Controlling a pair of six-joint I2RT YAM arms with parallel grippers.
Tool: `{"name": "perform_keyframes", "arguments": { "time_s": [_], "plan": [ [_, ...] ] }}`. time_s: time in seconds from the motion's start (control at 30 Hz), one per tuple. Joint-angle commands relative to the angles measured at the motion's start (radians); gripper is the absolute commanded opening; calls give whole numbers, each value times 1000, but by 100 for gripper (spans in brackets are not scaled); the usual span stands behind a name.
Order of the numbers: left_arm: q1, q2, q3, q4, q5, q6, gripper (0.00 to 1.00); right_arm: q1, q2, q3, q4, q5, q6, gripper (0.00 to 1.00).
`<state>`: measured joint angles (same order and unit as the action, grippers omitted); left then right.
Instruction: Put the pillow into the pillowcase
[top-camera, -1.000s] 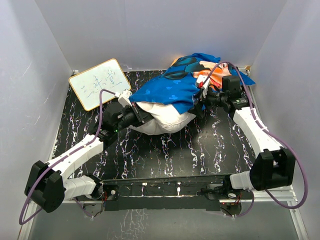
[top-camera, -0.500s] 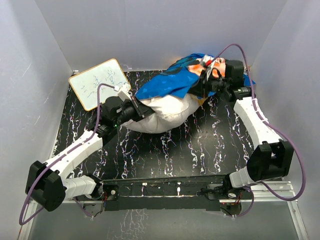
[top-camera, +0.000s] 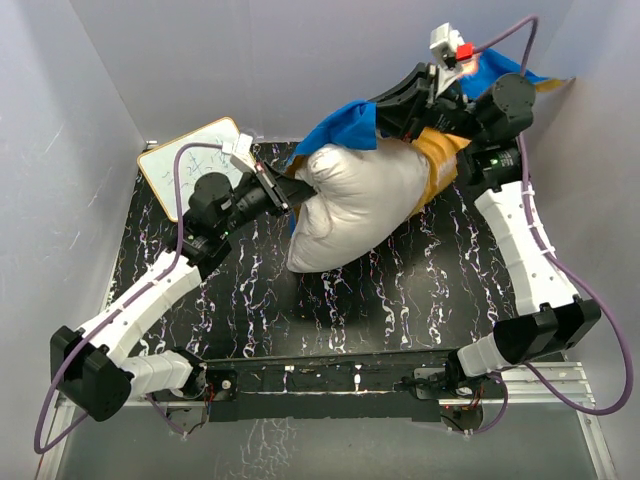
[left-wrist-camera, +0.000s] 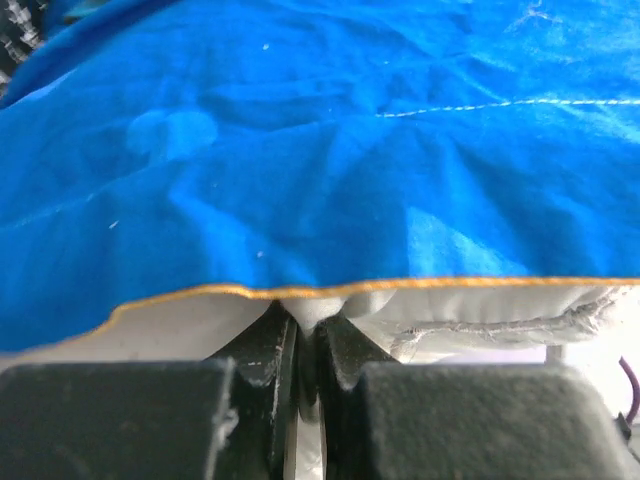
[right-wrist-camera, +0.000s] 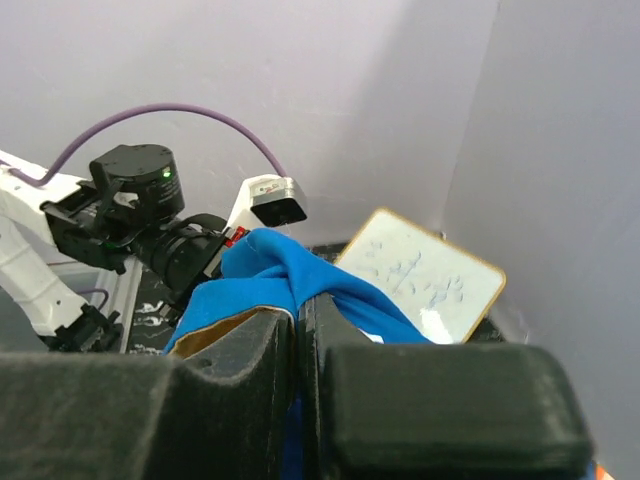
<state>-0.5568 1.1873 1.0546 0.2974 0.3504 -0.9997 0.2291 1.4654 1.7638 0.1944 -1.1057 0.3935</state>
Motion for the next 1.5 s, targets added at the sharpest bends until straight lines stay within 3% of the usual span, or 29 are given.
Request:
{"name": "perform_keyframes", "arguments": {
  "time_s": [0.0, 0.1, 0.2, 0.27, 0.33, 0.5, 0.63, 0.8, 0.93, 1.13, 1.37, 1.4, 1.47],
  "plan": [
    [22, -4, -179, 98, -101, -203, 0, 69, -29, -103, -189, 109, -166, 10],
    [26, -37, -372, 157, -207, -368, 0, 94, -16, -178, -384, 266, -374, 39],
    [29, -75, -497, 144, -282, -430, 0, 80, -28, -192, -475, 342, -509, 80],
    [28, -104, -537, 101, -311, -433, 0, 43, -57, -199, -485, 306, -535, 94],
    [29, -132, -559, 50, -337, -424, 0, -5, -92, -215, -495, 250, -558, 99],
    [32, -173, -602, 20, -359, -416, 0, -120, -218, -313, -497, 92, -583, 99],
    [34, -171, -612, 38, -357, -416, 0, -173, -348, -430, -525, 75, -636, 99],
    [37, -147, -593, 58, -337, -394, 0, -198, -446, -595, -574, 177, -662, 100],
    [37, -136, -564, 57, -313, -358, 0, -199, -467, -736, -544, 383, -661, 99],
    [37, -117, -528, 61, -277, -324, 0, -187, -381, -805, -470, 454, -622, 80],
    [37, -107, -518, 80, -254, -315, 0, -72, -278, -797, -391, 630, -617, 76],
    [38, -107, -518, 80, -252, -314, 0, -67, -269, -793, -385, 636, -615, 72],
    [38, -107, -514, 78, -251, -310, 0, -63, -256, -782, -386, 642, -620, 51]
  ]
}}
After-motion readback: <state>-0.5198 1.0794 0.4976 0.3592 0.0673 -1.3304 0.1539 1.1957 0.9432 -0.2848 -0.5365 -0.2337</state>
